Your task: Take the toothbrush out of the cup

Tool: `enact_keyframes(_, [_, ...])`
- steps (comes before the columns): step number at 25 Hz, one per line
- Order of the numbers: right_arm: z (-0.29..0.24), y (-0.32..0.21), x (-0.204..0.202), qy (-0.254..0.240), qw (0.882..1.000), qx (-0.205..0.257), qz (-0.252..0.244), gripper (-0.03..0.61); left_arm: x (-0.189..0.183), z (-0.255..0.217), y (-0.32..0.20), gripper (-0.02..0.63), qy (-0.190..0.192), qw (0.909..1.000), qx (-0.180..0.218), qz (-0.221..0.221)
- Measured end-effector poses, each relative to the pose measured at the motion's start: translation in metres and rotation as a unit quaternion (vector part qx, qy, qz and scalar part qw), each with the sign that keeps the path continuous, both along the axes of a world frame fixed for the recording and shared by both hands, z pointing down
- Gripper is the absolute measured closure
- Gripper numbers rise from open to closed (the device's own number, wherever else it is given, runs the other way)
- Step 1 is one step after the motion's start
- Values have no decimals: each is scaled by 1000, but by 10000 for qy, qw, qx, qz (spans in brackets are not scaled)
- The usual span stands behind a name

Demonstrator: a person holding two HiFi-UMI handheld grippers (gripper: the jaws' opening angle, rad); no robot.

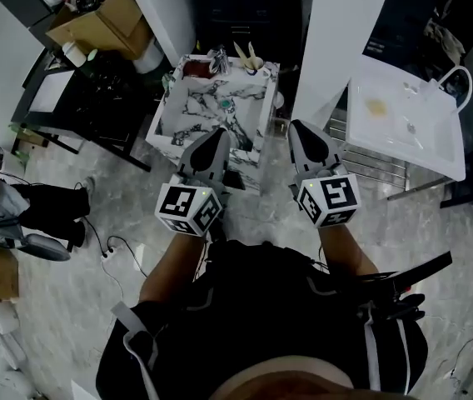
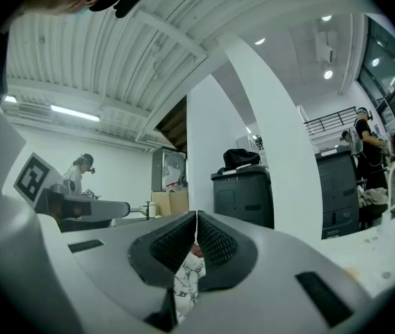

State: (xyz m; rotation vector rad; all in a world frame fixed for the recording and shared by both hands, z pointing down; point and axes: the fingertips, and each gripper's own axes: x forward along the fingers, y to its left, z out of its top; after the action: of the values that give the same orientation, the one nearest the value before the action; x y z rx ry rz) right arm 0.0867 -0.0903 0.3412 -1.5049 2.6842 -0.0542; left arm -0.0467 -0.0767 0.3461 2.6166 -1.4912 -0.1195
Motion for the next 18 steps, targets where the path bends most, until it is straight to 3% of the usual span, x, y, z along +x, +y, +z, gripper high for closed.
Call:
enact_keyframes(12, [1,-64,-65,255,9984,-132,494,555,-69,0,-77,611,179,9987,16,478])
enact_keyframes(18, [6,-94,-95,297,9971,-204,675,554,-105,2,-109,611,179,9986,4,493])
